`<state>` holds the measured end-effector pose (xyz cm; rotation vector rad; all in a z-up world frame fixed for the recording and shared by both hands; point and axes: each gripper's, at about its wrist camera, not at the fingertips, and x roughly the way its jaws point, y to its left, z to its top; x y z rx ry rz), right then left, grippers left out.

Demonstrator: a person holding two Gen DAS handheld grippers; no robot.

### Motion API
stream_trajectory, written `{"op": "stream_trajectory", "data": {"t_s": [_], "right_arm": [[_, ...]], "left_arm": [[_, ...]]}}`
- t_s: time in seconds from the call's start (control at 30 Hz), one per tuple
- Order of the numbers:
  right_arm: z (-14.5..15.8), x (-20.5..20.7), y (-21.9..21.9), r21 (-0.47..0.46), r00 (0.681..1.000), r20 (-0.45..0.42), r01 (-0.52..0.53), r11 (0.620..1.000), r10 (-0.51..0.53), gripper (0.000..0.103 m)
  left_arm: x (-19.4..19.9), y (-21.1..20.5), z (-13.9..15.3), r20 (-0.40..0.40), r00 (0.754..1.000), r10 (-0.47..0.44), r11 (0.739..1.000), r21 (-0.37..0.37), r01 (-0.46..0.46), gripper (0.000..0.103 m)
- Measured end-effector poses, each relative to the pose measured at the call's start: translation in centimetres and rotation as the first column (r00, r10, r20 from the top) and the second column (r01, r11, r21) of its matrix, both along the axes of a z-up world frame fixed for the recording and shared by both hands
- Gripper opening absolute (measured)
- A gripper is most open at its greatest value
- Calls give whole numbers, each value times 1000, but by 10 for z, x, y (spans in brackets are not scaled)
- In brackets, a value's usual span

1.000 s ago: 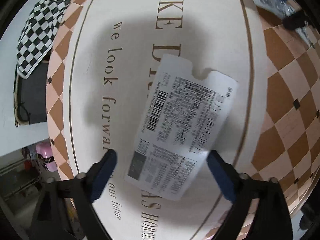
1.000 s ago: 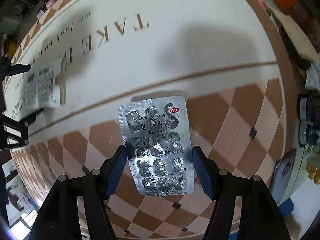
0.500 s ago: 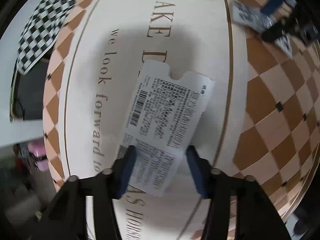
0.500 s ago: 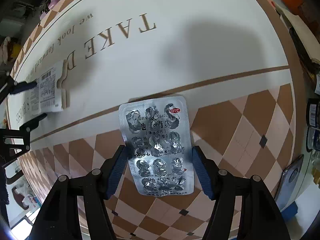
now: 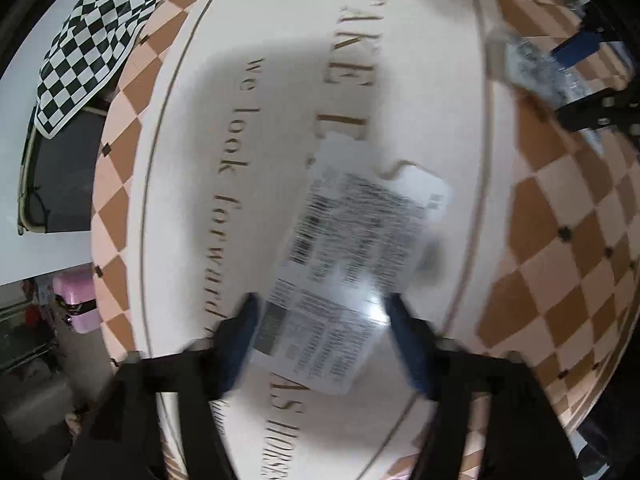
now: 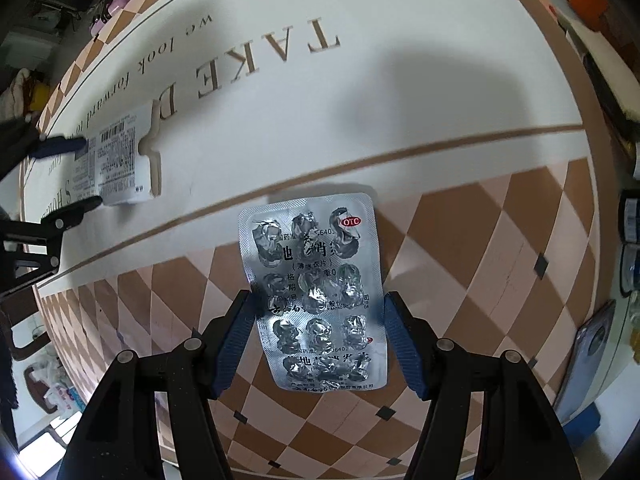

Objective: Collect trash
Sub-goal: 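Lift the leaflet card and blister pack off the table with both grippers, then carry the card and blister pack over the bin and open both grippers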

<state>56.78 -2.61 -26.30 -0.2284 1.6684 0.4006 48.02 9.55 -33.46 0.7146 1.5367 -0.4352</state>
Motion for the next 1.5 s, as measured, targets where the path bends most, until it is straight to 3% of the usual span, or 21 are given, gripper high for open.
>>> {"op": "stream_trajectory", "data": {"t_s": [0.1, 0.3, 0.4, 0.47, 0.6, 0.73, 0.8, 1.03, 1.2, 1.27, 1.37, 1.5], "right_arm": [[6, -2, 11, 2, 1000, 11, 6, 1000, -6, 67], [15, -5, 8, 17, 1000, 14, 26, 1000, -26, 67], [9, -3, 9, 12, 1000, 9, 23, 1000, -23, 67], [1, -3, 7, 4, 1000, 7, 22, 1000, -22, 67], [-4, -5, 6, -6, 1000, 3, 24, 1000, -24, 67], [-13, -11, 2, -2, 999, 13, 31, 1000, -31, 67], [-12, -17, 2, 1, 999, 22, 30, 1000, -30, 67], [-12, -45, -2, 22, 995, 101, 25, 999, -27, 67], [5, -85, -4, 43, 986, 161, 24, 999, -31, 67], [12, -103, -2, 57, 984, 178, 14, 998, -24, 67], [26, -142, 3, 75, 976, 218, -14, 997, -3, 67], [50, -195, 9, 100, 962, 273, -50, 994, 21, 67]], "left_arm": [[12, 12, -1, -30, 1000, -3, 1000, 7, 3, 91], [41, 12, -10, -106, 994, -28, 999, -44, 23, 90], [40, 5, -29, -196, 980, -42, 995, -100, 23, 91], [32, -6, -37, -181, 979, -94, 994, -67, 83, 103], [32, -7, -35, -142, 987, -78, 994, -84, 66, 99], [24, -4, -24, -118, 993, -22, 994, -109, 9, 77], [22, -3, -20, -77, 997, 32, 996, -86, -39, 77], [-3, 9, -2, -19, 982, 189, 973, -131, -190, 77], [-43, 15, 29, 93, 939, 331, 935, -164, -314, 77], [-64, 17, 42, 126, 908, 400, 909, -178, -376, 77], [-106, 23, 59, 172, 850, 499, 862, -204, -464, 77], [-196, 19, 81, 206, 755, 623, 777, -270, -568, 77]]}}
